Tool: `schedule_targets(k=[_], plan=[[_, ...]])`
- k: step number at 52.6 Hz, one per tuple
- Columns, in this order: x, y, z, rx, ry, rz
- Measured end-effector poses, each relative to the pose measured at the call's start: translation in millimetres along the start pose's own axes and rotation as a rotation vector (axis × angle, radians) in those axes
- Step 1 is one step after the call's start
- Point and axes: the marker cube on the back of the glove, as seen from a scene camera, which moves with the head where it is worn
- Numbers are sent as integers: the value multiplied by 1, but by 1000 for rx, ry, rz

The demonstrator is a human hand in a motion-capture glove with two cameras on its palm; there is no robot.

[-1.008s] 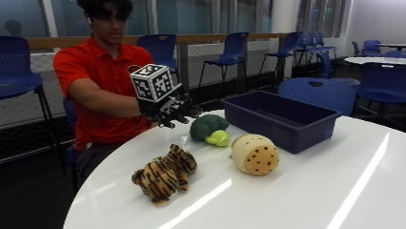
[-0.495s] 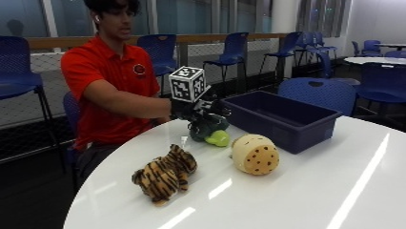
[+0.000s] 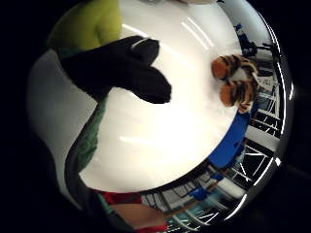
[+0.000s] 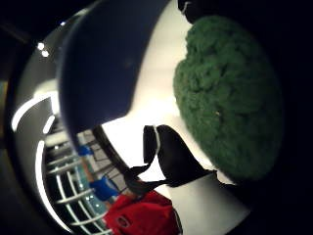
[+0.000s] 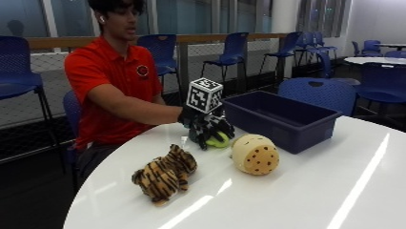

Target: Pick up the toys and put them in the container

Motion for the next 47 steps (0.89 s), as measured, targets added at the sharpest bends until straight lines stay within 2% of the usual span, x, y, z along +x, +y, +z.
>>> schedule_targets(k=[9,27,38,47], plan=[[5,-8,2,-30,88,26],[0,-7,0,42,105,43],[1,-2,-5,168,191,-7],[8,-9,-21,118,97,-25]])
